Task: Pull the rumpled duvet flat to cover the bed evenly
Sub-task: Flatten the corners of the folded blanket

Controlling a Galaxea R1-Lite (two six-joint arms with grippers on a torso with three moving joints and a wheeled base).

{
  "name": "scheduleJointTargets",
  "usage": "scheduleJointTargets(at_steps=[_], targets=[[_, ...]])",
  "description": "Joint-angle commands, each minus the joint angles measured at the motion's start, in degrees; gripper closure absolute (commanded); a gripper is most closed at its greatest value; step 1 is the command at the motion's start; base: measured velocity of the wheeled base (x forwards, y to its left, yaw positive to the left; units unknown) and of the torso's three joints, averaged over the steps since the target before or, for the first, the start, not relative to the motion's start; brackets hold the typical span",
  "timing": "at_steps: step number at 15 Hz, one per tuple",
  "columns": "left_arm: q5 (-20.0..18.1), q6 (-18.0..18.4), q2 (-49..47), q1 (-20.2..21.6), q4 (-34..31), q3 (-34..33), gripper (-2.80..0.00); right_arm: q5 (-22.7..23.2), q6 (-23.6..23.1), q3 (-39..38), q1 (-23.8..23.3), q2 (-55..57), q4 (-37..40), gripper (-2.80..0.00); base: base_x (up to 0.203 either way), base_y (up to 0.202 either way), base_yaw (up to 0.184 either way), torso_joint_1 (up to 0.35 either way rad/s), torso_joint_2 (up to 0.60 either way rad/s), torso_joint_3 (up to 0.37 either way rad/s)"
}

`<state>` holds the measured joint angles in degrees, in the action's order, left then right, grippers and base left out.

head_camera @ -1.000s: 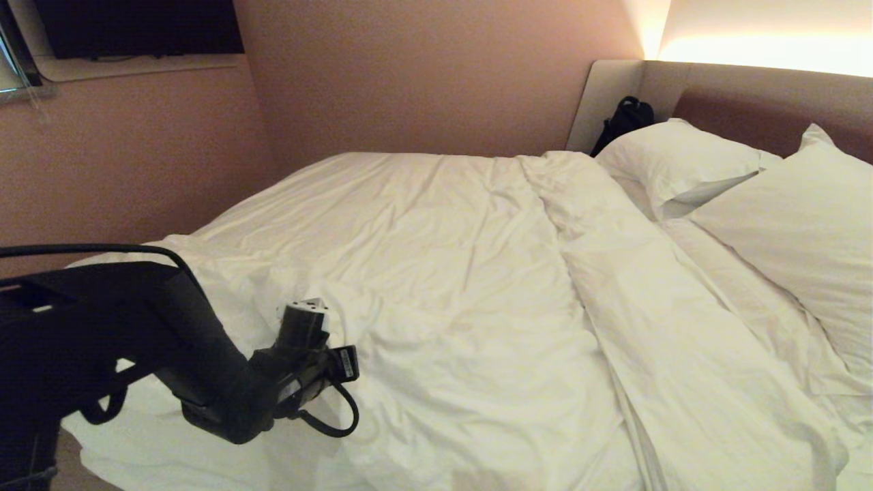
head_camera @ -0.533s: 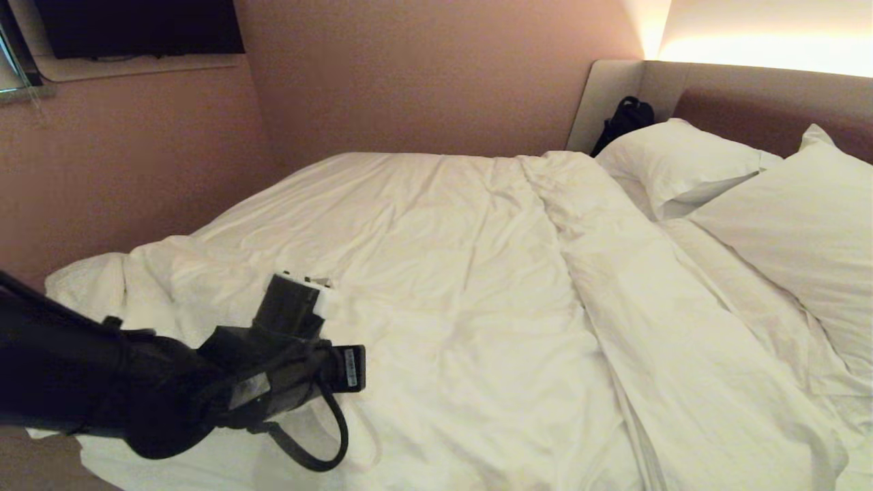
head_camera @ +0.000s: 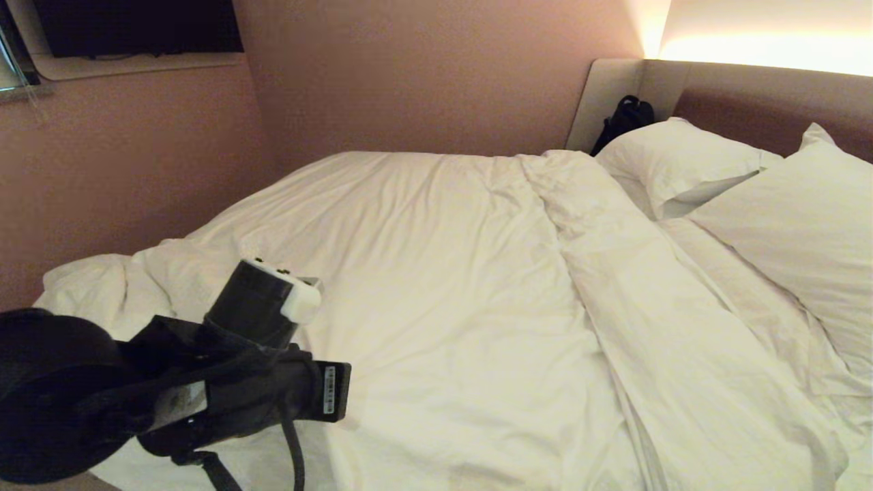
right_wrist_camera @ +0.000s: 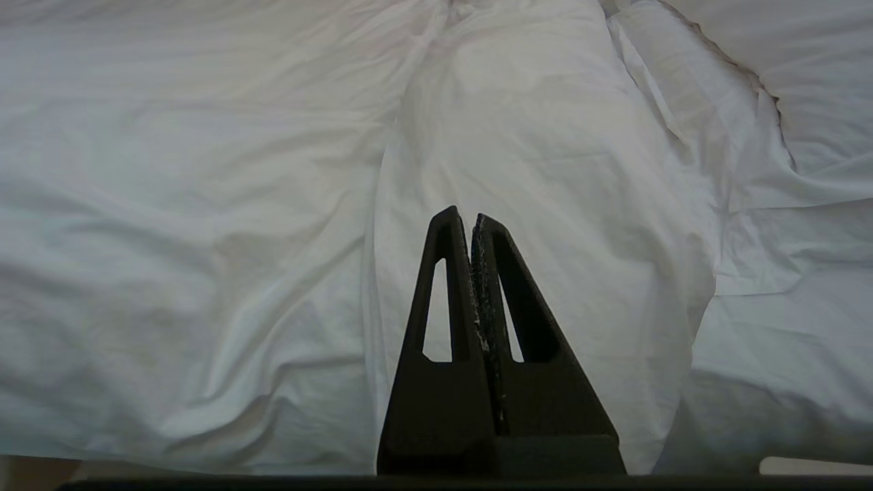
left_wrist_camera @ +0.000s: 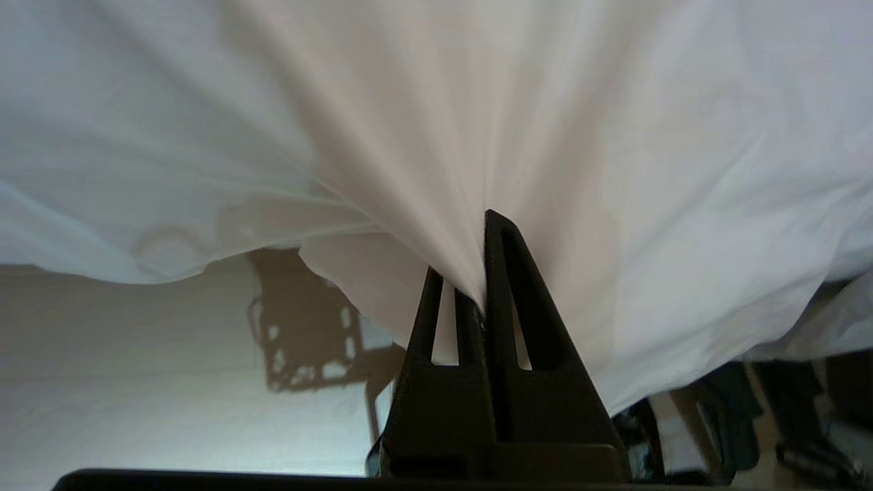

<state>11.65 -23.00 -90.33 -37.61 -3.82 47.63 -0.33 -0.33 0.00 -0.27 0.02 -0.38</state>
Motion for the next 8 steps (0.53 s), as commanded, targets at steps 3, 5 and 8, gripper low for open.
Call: scheduleJointTargets(at_steps=[3, 5, 8], targets=[[0.0, 2.7, -1.1, -0.1, -4.2, 0.1, 0.00, 0.0, 0.0, 0.0, 0.0, 0.0, -0.1, 0.00, 0.000, 0.000, 0.000, 0.000, 0.00, 0.000], [0.0, 3.6, -2.0, -0.1, -6.0, 0.1, 0.00, 0.0, 0.0, 0.0, 0.0, 0.0, -0.1, 0.00, 0.000, 0.000, 0.000, 0.000, 0.00, 0.000], [0.0, 3.7, -3.4, -0.1, -6.1, 0.4, 0.00, 0.0, 0.0, 0.0, 0.0, 0.0, -0.1, 0.00, 0.000, 0.000, 0.000, 0.000, 0.00, 0.000]])
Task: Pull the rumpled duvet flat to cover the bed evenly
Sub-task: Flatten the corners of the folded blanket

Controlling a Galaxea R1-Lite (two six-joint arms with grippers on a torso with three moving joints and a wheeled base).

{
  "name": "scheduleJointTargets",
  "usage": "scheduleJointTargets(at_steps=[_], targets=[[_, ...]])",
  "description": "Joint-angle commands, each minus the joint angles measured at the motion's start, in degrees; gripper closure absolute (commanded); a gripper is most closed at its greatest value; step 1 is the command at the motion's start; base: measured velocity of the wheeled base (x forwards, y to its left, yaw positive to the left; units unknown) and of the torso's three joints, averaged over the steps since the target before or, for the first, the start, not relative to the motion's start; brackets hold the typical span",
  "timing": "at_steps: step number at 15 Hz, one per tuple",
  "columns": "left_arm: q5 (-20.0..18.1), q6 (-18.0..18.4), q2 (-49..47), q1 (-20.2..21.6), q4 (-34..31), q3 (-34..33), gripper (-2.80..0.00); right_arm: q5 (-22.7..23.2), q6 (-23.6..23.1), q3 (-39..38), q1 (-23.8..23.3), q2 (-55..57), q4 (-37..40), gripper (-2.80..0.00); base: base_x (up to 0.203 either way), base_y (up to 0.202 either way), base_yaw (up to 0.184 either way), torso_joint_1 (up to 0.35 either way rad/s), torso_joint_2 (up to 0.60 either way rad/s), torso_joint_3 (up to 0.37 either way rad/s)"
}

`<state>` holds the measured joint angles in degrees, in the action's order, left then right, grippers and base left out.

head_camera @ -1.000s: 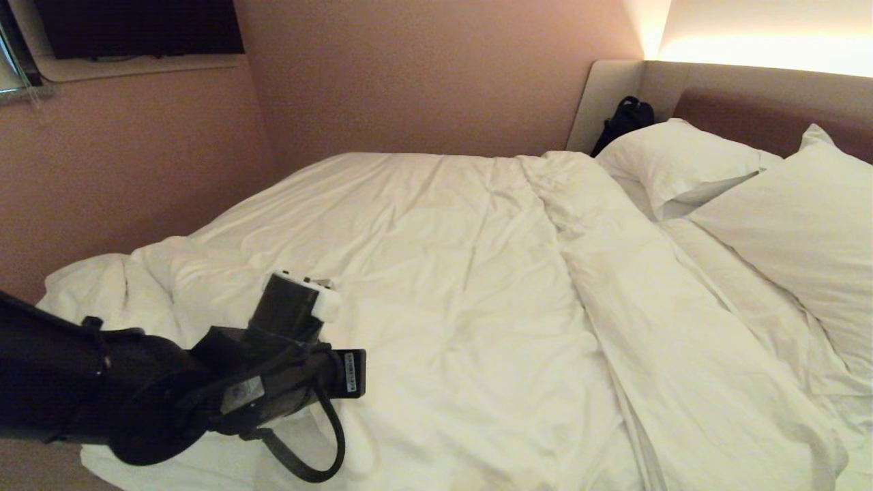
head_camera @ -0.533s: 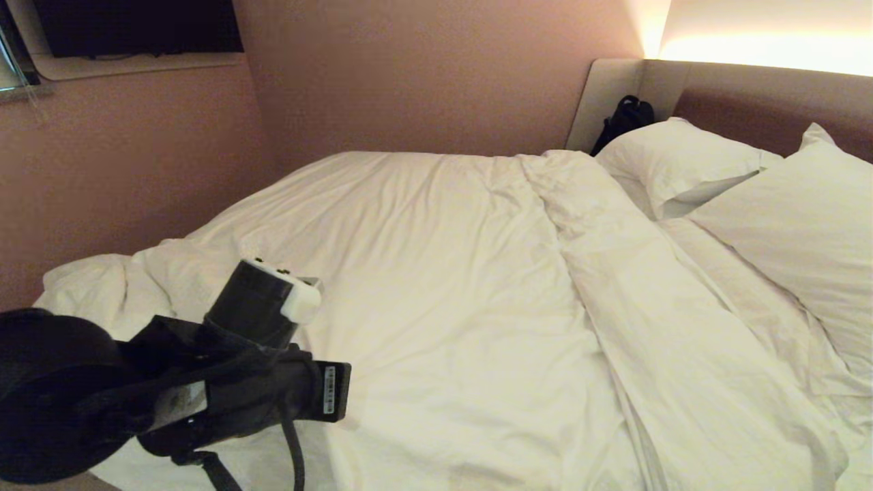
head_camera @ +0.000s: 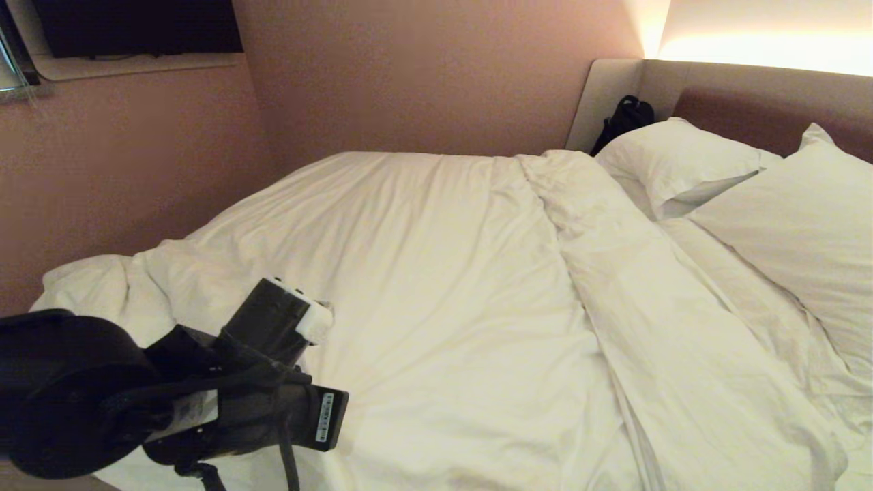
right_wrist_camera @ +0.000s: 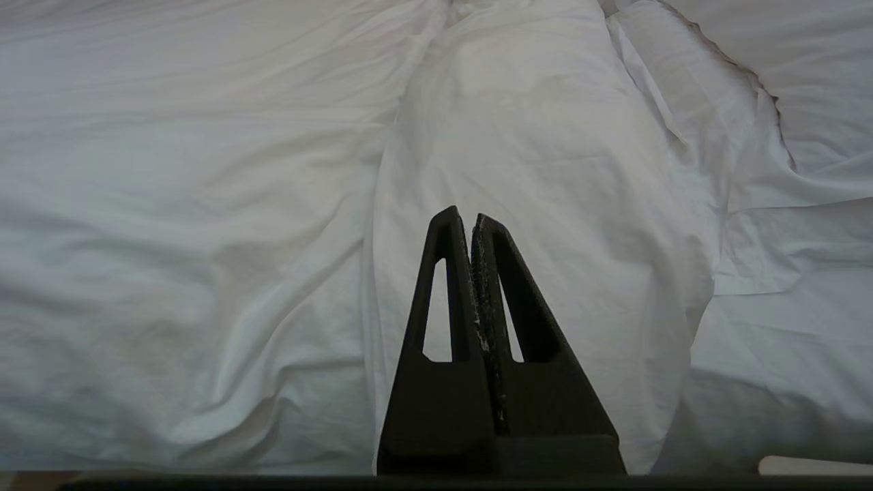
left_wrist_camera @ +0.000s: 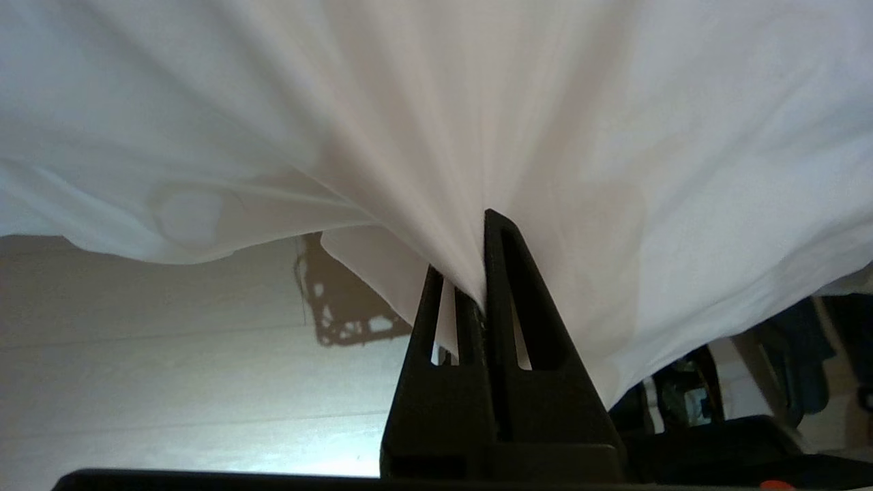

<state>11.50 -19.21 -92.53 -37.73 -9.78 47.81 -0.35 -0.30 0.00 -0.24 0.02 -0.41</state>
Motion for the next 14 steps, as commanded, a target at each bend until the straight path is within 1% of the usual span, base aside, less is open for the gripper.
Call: scheduleJointTargets(at_steps=[1, 5, 6, 11, 14], targets=[[0.2, -0.1, -1.5, 0.0, -0.1, 0.2, 0.00, 0.0, 0.0, 0.0, 0.0, 0.0, 0.0, 0.00, 0.000, 0.000, 0.000, 0.000, 0.00, 0.000], [0.4, -0.1, -2.7, 0.0, -0.4, 0.0, 0.00, 0.0, 0.0, 0.0, 0.0, 0.0, 0.0, 0.00, 0.000, 0.000, 0.000, 0.000, 0.00, 0.000], [0.5, -0.1, -3.1, 0.0, -0.4, -0.2, -2.80, 0.0, 0.0, 0.0, 0.0, 0.0, 0.0, 0.00, 0.000, 0.000, 0.000, 0.000, 0.00, 0.000], [0.5, 0.7, -2.8, 0.0, -0.4, -0.2, -2.80, 0.0, 0.0, 0.0, 0.0, 0.0, 0.0, 0.00, 0.000, 0.000, 0.000, 0.000, 0.00, 0.000], [0.9, 0.7, -0.1, 0.9, -0.4, 0.4, -2.80, 0.0, 0.0, 0.0, 0.0, 0.0, 0.0, 0.00, 0.000, 0.000, 0.000, 0.000, 0.00, 0.000]])
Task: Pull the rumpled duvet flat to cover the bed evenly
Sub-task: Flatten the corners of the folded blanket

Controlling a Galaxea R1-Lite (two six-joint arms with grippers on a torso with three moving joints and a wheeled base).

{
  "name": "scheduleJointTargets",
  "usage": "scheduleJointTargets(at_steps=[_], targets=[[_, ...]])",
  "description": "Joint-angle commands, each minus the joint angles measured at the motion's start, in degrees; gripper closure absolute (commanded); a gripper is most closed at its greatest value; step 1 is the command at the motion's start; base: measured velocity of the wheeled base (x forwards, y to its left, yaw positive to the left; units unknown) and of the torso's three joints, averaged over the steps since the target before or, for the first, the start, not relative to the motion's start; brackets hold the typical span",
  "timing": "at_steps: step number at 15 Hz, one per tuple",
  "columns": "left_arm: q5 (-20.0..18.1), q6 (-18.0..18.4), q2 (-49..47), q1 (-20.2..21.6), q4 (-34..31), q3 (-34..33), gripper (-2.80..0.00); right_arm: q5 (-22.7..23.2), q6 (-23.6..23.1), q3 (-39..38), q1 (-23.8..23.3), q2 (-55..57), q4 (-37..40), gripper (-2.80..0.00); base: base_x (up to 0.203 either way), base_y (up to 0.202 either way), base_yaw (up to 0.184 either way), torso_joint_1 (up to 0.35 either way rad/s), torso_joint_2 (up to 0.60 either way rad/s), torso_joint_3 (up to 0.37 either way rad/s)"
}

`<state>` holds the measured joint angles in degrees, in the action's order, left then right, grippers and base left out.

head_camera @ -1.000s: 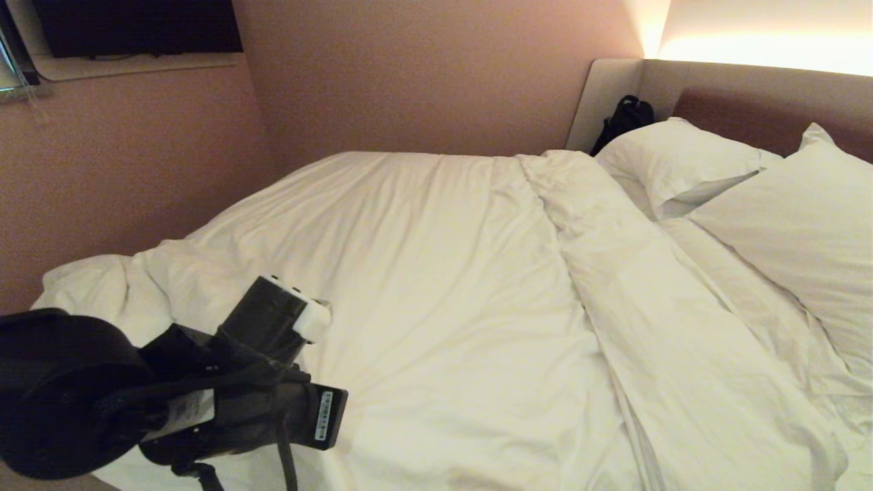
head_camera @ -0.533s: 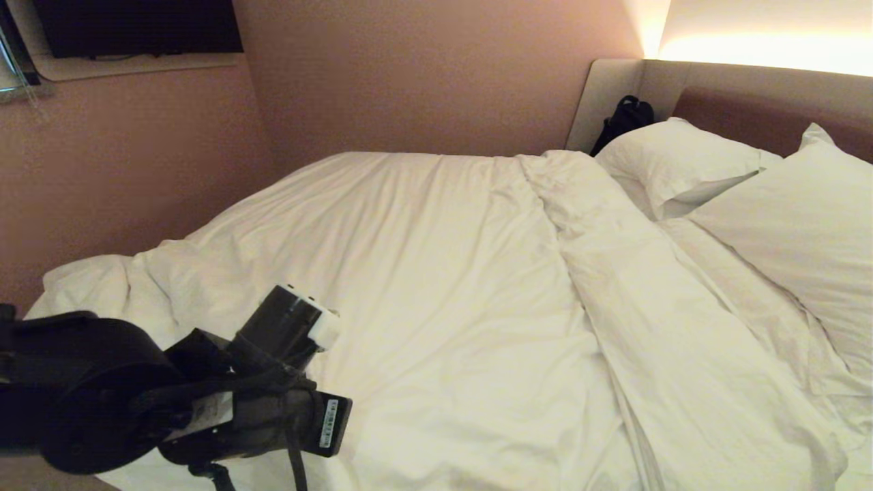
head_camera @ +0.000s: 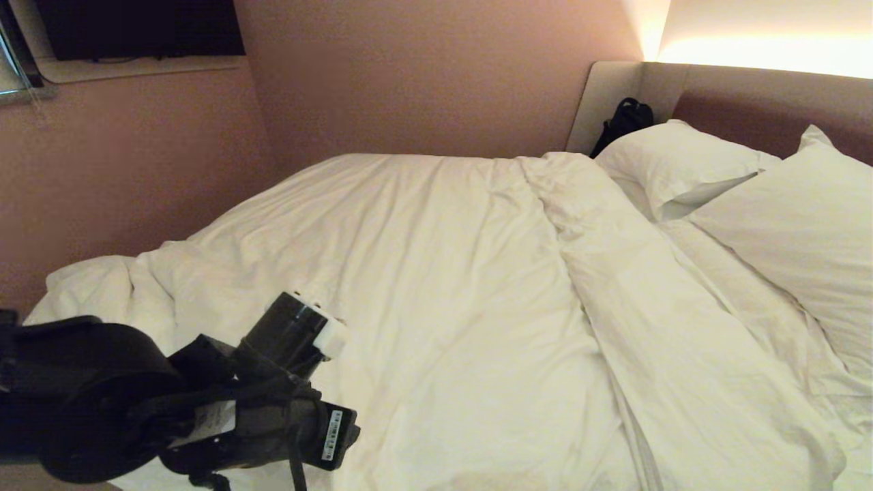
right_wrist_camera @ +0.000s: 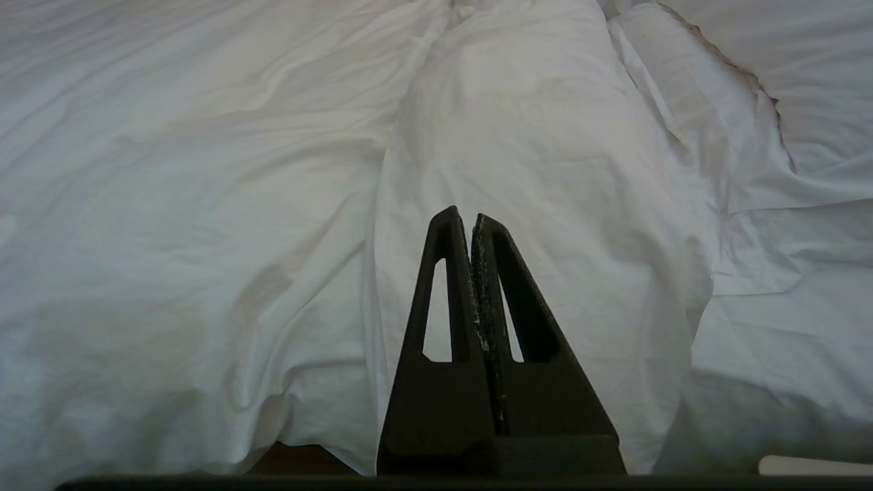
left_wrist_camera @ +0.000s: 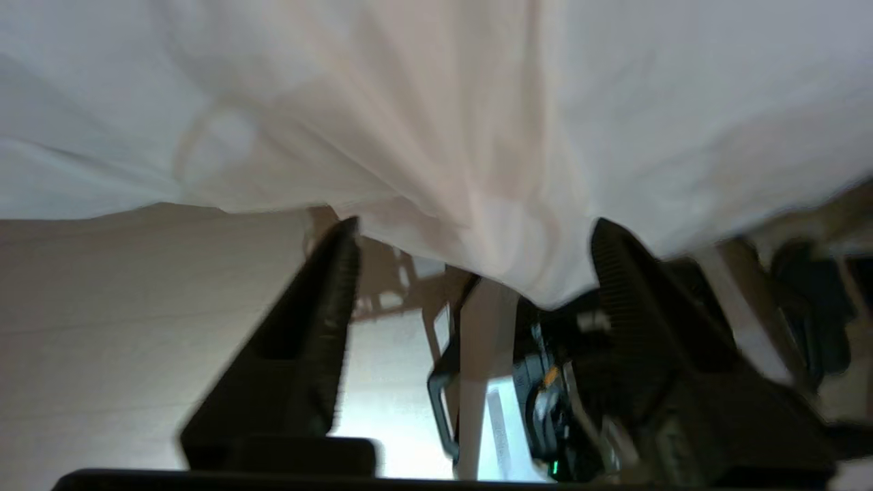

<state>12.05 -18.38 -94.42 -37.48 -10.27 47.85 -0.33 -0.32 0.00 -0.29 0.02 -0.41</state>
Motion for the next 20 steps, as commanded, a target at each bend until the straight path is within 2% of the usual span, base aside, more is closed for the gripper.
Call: scheduleJointTargets(at_steps=[1, 3, 6, 7, 10, 15, 20], targets=[[0.9, -0.2, 2.6, 2.1, 0.3, 0.8, -2.80, 0.0, 0.0, 0.0, 0.0, 0.0, 0.0, 0.00, 0.000, 0.000, 0.000, 0.000, 0.00, 0.000], [2.2, -0.4, 3.4, 8.0, 0.6, 2.7, -2.80, 0.0, 0.0, 0.0, 0.0, 0.0, 0.0, 0.00, 0.000, 0.000, 0.000, 0.000, 0.00, 0.000], [1.9, -0.6, 2.7, 19.4, 0.9, 7.0, -2.80, 0.0, 0.0, 0.0, 0.0, 0.0, 0.0, 0.00, 0.000, 0.000, 0.000, 0.000, 0.00, 0.000], [1.1, -0.6, 2.4, 22.9, 1.0, 8.4, 0.00, 0.0, 0.0, 0.0, 0.0, 0.0, 0.0, 0.00, 0.000, 0.000, 0.000, 0.000, 0.00, 0.000], [-2.3, -0.9, -0.2, 30.8, 1.2, 12.6, 0.00, 0.0, 0.0, 0.0, 0.0, 0.0, 0.0, 0.00, 0.000, 0.000, 0.000, 0.000, 0.00, 0.000], [-2.0, -0.5, -12.7, 36.4, 1.1, 15.9, 0.00, 0.0, 0.0, 0.0, 0.0, 0.0, 0.0, 0.00, 0.000, 0.000, 0.000, 0.000, 0.00, 0.000], [4.4, -0.2, -20.0, 45.4, 1.1, 21.9, 0.00, 0.0, 0.0, 0.0, 0.0, 0.0, 0.0, 0.00, 0.000, 0.000, 0.000, 0.000, 0.00, 0.000]])
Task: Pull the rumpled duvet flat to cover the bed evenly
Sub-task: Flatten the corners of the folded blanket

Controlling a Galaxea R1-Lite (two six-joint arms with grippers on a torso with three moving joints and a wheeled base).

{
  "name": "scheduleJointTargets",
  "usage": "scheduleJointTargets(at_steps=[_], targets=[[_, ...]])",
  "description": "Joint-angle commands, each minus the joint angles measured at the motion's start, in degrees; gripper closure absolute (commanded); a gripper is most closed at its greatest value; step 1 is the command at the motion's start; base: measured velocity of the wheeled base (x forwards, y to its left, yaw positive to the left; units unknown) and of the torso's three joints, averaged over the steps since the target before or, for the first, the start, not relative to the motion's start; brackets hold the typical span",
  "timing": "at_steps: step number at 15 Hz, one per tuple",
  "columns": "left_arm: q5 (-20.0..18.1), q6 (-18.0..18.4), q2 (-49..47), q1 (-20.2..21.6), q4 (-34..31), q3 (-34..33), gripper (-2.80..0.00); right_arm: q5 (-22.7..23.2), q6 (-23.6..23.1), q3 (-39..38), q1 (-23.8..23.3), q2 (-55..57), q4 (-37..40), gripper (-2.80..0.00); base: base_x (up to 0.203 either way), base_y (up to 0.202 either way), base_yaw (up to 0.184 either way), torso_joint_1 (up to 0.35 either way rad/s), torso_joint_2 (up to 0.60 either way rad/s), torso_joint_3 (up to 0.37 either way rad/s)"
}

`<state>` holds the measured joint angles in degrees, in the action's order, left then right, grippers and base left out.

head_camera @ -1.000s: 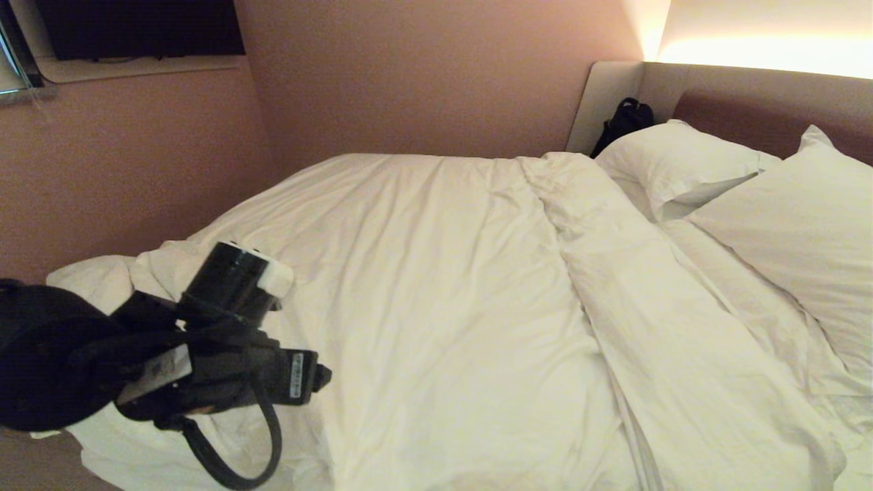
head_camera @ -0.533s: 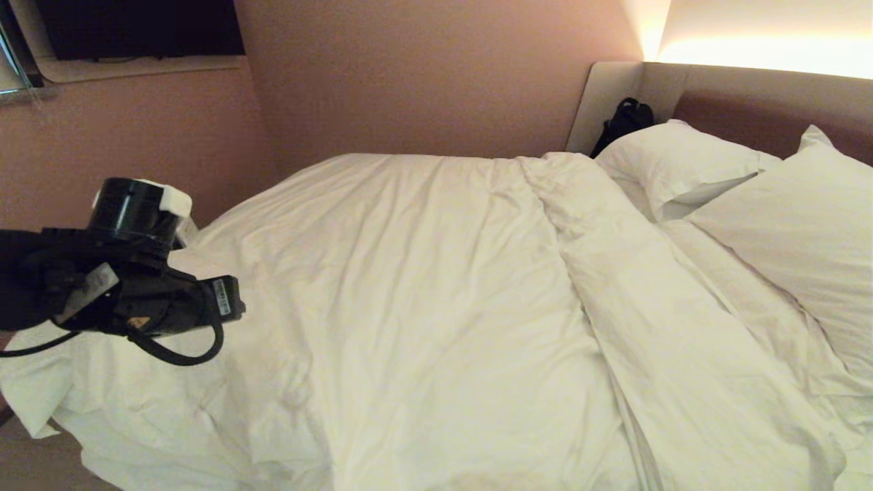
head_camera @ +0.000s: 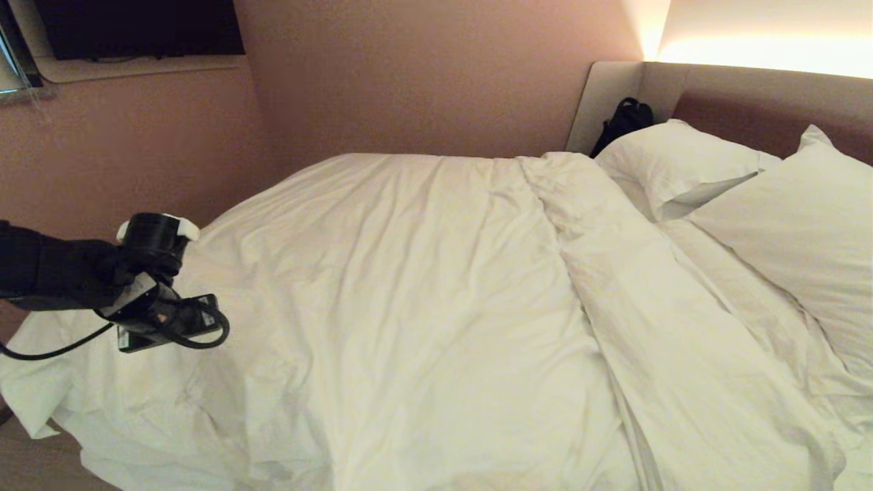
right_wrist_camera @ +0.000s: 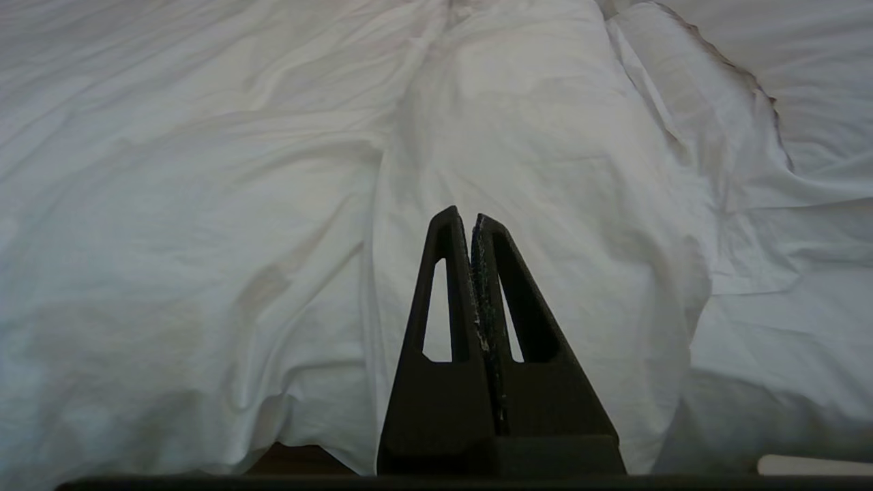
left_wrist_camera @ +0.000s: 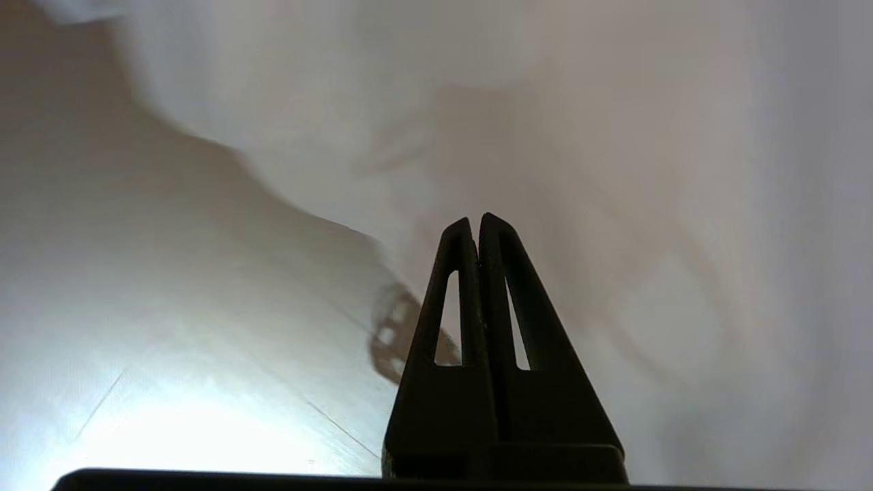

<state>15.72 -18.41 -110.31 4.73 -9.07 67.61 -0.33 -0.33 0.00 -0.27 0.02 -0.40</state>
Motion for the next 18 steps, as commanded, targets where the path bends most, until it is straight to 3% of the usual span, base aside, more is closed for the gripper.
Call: scheduleJointTargets(at_steps=[1, 9, 14, 16, 18], targets=[[0.9, -0.2, -5.1, 5.3, -0.1, 3.7, 0.00, 0.0, 0.0, 0.0, 0.0, 0.0, 0.0, 0.00, 0.000, 0.000, 0.000, 0.000, 0.00, 0.000], [1.0, -0.6, -12.9, 15.4, -0.5, 13.0, 0.00, 0.0, 0.0, 0.0, 0.0, 0.0, 0.0, 0.00, 0.000, 0.000, 0.000, 0.000, 0.00, 0.000], [-1.4, -0.6, -15.5, 18.7, -0.3, 15.5, 0.00, 0.0, 0.0, 0.0, 0.0, 0.0, 0.0, 0.00, 0.000, 0.000, 0.000, 0.000, 0.00, 0.000], [-5.2, -0.4, -15.9, 20.4, -0.4, 16.3, 0.00, 0.0, 0.0, 0.0, 0.0, 0.0, 0.0, 0.00, 0.000, 0.000, 0.000, 0.000, 0.00, 0.000], [-12.0, -0.2, -16.3, 22.6, -0.5, 17.0, 0.00, 0.0, 0.0, 0.0, 0.0, 0.0, 0.0, 0.00, 0.000, 0.000, 0.000, 0.000, 0.00, 0.000]])
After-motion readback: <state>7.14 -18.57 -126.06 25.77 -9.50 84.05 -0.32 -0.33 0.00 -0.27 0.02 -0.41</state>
